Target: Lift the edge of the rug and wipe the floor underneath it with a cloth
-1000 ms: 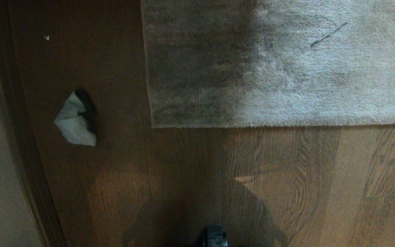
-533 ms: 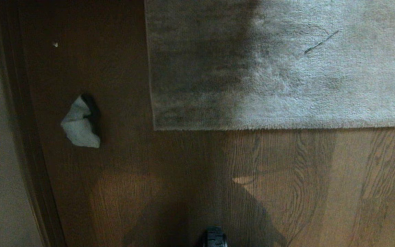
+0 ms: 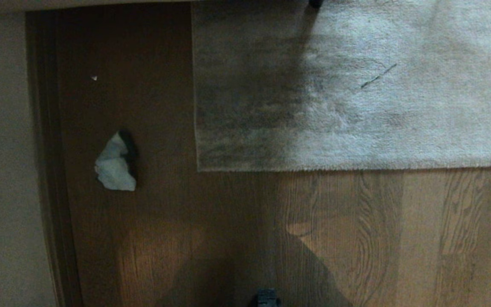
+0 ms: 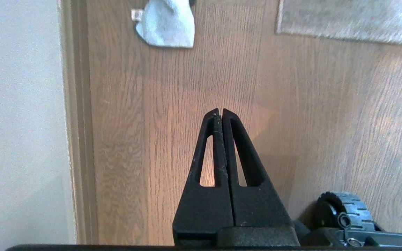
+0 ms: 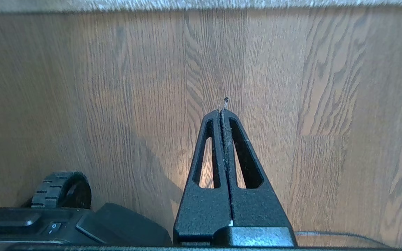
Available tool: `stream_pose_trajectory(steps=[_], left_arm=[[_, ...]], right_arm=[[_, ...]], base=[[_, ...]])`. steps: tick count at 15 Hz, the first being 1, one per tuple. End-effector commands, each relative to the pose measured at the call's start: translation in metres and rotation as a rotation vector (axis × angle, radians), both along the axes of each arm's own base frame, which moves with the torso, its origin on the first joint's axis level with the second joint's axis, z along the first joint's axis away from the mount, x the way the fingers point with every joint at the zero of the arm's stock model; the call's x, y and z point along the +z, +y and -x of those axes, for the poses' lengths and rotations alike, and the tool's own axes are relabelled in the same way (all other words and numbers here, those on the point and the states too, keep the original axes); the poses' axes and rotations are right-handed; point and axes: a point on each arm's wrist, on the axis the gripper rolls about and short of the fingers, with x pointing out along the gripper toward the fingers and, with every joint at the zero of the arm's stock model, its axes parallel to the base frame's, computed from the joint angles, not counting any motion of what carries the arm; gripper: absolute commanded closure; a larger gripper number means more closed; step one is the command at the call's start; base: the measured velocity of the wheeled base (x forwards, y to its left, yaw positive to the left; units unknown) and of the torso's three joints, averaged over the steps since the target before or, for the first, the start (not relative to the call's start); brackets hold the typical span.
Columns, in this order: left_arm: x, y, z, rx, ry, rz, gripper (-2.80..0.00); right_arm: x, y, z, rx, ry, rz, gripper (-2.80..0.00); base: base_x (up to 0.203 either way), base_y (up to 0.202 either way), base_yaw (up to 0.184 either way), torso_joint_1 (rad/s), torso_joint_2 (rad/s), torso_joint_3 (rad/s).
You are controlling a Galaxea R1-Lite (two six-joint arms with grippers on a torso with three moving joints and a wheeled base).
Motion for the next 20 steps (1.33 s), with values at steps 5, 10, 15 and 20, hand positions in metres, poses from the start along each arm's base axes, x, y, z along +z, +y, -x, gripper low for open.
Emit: stream_pose_trajectory(steps=[5, 10, 15, 20], left_arm=[[-0.0001, 0.0, 0.0, -0.001, 0.0, -0.001, 0.0], [0.0001, 0.0, 0.0001, 0.0, -0.001, -0.001, 0.0], [0.0001, 0.0, 0.0001, -0.001, -0.001, -0.001, 0.0], [0.0003, 0.0, 0.0001, 0.0, -0.002, -0.003, 0.0]], right_arm=[[0.0, 0.0, -0.0001, 0.0, 0.001, 0.001, 0.0], [0.0, 0.0, -0.0001, 0.0, 0.001, 0.001, 0.0], [0.0, 0.0, -0.0001, 0.0, 0.001, 0.001, 0.0], [0.0, 0.0, -0.0001, 0.0, 0.001, 0.001, 0.0]], base=[[0.0, 0.0, 0.0, -0.001, 0.0, 0.202], [0.0, 0.0, 0.0, -0.001, 0.0, 0.204], [0.0, 0.0, 0.0, 0.004, 0.0, 0.204], [0.0, 0.0, 0.0, 0.003, 0.0, 0.201]])
